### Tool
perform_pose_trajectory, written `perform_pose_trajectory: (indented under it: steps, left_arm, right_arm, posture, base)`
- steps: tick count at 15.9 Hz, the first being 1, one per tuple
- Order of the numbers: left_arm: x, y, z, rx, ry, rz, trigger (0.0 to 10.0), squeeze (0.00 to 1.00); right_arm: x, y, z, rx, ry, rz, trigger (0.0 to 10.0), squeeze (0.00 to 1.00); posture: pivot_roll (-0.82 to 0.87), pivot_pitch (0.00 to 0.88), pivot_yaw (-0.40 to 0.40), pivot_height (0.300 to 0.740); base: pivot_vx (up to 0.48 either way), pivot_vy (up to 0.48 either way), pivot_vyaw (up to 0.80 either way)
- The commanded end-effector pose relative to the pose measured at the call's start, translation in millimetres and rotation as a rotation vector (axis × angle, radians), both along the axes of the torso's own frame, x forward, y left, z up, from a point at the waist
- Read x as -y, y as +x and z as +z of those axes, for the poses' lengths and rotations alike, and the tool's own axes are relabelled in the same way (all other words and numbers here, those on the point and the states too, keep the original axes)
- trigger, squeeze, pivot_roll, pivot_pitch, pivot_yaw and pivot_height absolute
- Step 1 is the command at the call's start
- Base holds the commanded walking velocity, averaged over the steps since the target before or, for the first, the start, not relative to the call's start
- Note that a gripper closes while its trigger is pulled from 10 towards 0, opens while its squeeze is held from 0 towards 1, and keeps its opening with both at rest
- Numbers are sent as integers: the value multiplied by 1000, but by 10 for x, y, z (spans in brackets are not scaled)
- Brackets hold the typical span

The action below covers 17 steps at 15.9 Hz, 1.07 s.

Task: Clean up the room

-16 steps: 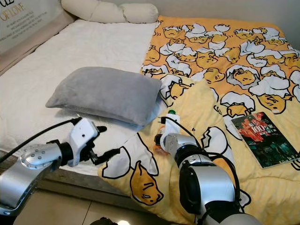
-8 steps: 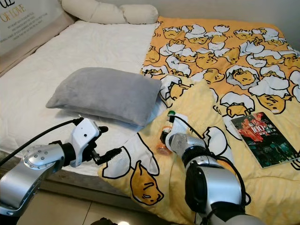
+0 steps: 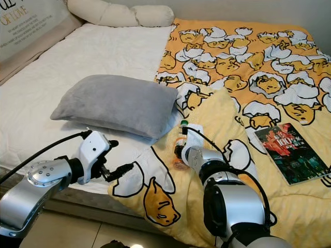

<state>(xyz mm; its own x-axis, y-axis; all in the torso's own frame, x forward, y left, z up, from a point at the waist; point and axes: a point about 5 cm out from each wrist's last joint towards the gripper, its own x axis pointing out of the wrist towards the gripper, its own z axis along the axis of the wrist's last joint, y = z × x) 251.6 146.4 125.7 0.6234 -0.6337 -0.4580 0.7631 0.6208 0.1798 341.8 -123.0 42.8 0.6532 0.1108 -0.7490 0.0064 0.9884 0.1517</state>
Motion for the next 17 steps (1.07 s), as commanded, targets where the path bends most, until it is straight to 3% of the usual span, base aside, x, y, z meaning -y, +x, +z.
perform_pose_trajectory:
  steps: [1, 6, 7, 11, 12, 13, 14, 17]
  left_arm:
    - [-28, 11, 58, 13, 0, -2, 10000, 0]
    - [-19, -77, 38, -2, 9, -22, 10000, 0]
    - [-20, -83, 41, -2, 10, -24, 10000, 0]
    - [-31, -73, 34, -7, 21, -19, 10000, 0]
    - [-24, -76, 30, -9, 21, -19, 10000, 0]
    - [-18, -87, 24, -12, 23, -20, 10000, 0]
    - [-17, -90, 23, -15, 23, -21, 10000, 0]
    - [-21, -78, 27, -20, 26, -22, 10000, 0]
  right_arm:
    - [-15, 21, 36, -12, -32, 12, 10000, 1000]
    - [-40, -25, -20, -33, -117, 65, 10000, 1000]
    - [-55, -38, -34, -39, -127, 80, 10000, 0]
    - [-158, -85, -83, -56, -44, 66, 10000, 0]
    - [-186, -107, -105, -65, -46, 89, 8863, 0]
    - [-192, -137, -139, -78, -58, 94, 1765, 0]
    - [-193, -152, -155, -89, -52, 81, 0, 0]
    - [-176, -192, -199, -116, -61, 66, 0, 0]
  posture:
    - [96, 0, 40, 740]
    - [122, 13, 34, 740]
    - [125, 15, 33, 740]
    - [129, 28, 33, 740]
    - [131, 37, 35, 740]
    - [135, 44, 36, 740]
    - [135, 46, 37, 740]
    - [139, 55, 42, 740]
  base:
    - [0, 0, 0]
    - [0, 0, 0]
    - [0, 0, 0]
    - [0, 0, 0]
    - [0, 0, 0]
    - [0, 0, 0]
    - [0, 0, 0]
    - [0, 0, 0]
